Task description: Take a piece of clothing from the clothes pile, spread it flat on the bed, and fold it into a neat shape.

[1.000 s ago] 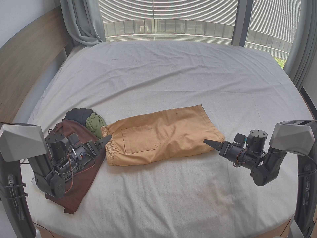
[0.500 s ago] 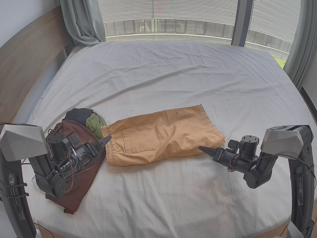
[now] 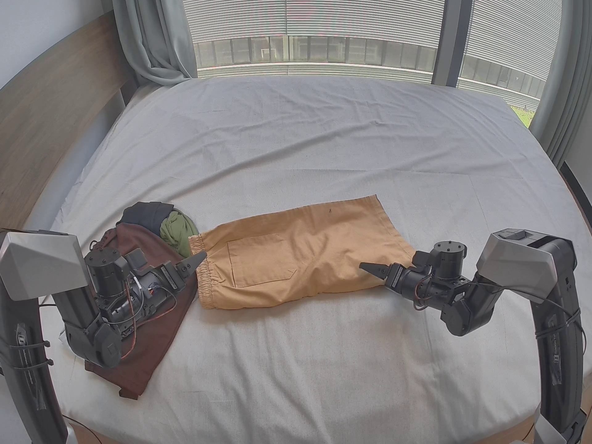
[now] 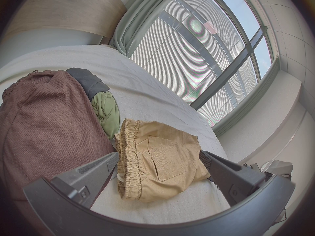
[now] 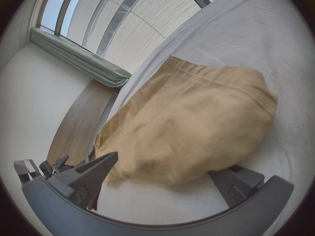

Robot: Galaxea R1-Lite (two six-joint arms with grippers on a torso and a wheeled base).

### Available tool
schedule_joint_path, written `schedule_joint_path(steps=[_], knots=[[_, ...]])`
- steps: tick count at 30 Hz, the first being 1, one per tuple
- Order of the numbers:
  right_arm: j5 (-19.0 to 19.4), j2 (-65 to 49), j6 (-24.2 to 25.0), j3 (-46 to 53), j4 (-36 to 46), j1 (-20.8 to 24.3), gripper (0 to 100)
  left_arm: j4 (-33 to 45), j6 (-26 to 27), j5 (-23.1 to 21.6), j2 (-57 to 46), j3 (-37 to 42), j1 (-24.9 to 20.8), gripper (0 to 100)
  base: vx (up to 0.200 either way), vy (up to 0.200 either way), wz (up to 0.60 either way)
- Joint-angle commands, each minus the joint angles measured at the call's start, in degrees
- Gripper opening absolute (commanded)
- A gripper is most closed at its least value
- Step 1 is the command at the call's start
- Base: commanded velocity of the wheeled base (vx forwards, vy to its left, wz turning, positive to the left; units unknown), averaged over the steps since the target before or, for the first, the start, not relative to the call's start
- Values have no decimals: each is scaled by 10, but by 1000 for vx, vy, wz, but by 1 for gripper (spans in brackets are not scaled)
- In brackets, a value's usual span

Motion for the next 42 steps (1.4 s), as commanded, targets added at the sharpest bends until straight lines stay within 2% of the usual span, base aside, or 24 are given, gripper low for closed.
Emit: schedule_joint_path(steps=[1, 9, 17, 18, 28, 34, 38, 42], knots=[[-1, 13, 26, -41, 8, 17, 100, 0, 0, 0, -1, 0, 4, 100, 0, 0, 0], [-2, 26, 31, -53, 0, 32, 100, 0, -1, -2, -1, -2, 7, 100, 0, 0, 0], [-26, 36, 31, -65, -4, 32, 100, 0, -1, -2, -1, -2, 7, 100, 0, 0, 0], [-26, 36, 31, -65, -4, 32, 0, 0, -1, -2, -1, -2, 7, 100, 0, 0, 0], [-30, 35, 31, -59, -7, 29, 0, 0, -1, -2, 2, -2, 6, 100, 0, 0, 0], [-30, 17, 28, -4, -43, 31, 0, 0, -2, -8, 1, 1, 4, 100, 0, 0, 0], [-31, -13, 21, 48, -50, 30, 0, 0, 1, -49, 0, 8, -1, 100, 0, 0, 0], [-31, -39, -2, 106, -55, 27, 0, 0, 1, -53, 1, 10, -2, 100, 0, 0, 0]])
